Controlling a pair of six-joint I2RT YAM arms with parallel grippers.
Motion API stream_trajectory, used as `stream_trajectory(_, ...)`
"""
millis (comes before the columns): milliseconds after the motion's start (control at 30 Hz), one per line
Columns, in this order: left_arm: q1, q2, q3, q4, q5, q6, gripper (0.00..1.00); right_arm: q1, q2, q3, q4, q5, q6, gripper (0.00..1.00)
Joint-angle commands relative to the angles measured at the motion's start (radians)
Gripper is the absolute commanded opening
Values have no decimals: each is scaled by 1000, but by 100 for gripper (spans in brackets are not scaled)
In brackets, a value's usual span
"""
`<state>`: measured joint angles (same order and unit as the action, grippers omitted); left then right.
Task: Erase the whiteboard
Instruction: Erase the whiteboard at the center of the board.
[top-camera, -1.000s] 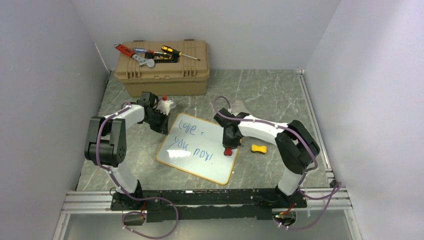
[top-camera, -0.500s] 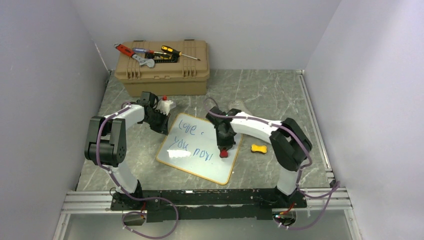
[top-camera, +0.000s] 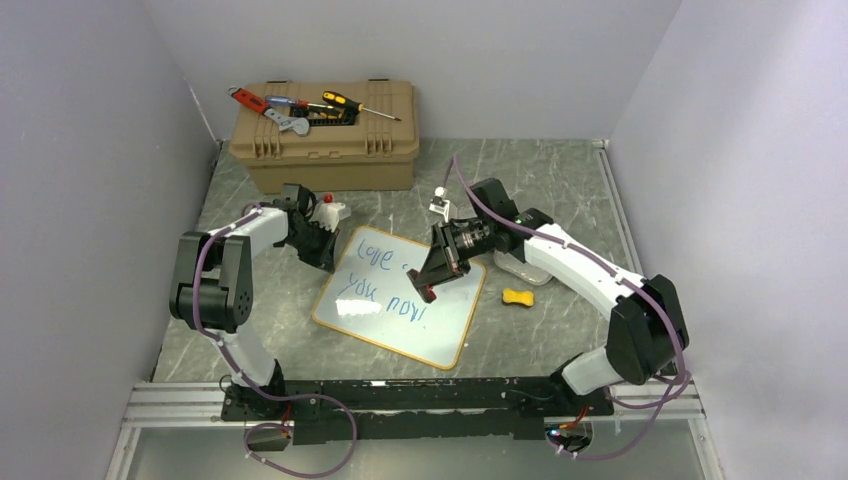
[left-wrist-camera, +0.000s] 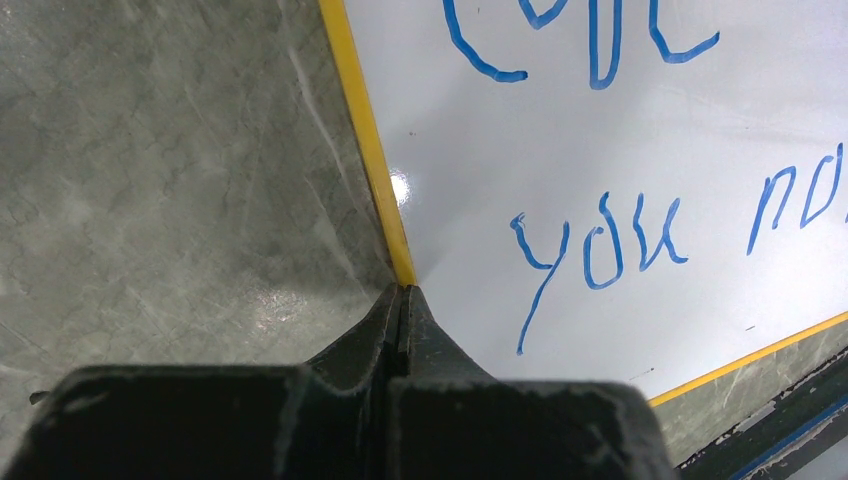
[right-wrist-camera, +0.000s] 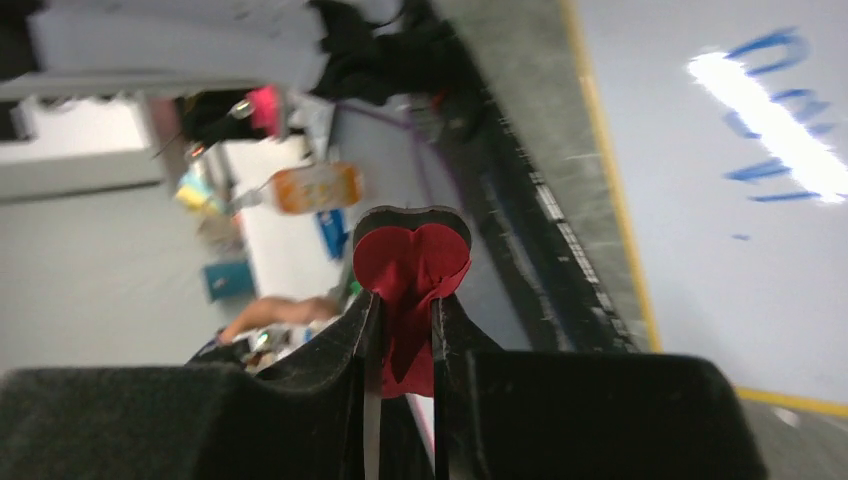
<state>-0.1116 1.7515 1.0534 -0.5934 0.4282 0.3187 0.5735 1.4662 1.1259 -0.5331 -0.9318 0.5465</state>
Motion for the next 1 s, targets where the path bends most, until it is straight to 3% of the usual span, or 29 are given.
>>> stream_trajectory(0, 1, 27, -6, -43, -22, 15, 0, 0, -83, -39, 246, -347, 95, 0)
stream_trajectory(300, 1, 21, -4, -39, -13, 14, 0, 3, -90, -67, 425, -469, 299, 0)
stream_trajectory(533, 1, 17, -10, -37, -7, 21, 0, 3, -56, -19, 321, -462, 231, 0)
stream_trajectory(600, 1, 16, -12, -37, -8, 24, 0, 3, -30, 2, 225, -416, 170, 0)
stream_trajectory(667, 2, 13, -16, -33, -9, 25, 0, 2, 35, 78, -34, -273, -14, 0)
stream_trajectory(700, 2, 13, -17, -33, -9, 25, 0, 7, 81, 125, -226, -116, -106, 0)
stream_trajectory(733, 1, 14, -17, -32, -9, 25, 0, 16, 123, 155, -297, 30, -133, 0)
stream_trajectory(867, 3, 16, -15, -32, -10, 24, 0, 85, 230, 150, -343, 498, -68, 0)
stream_trajectory(967, 3, 10, -14, -37, -10, 26, 0, 135, 293, 163, -344, 701, -13, 0)
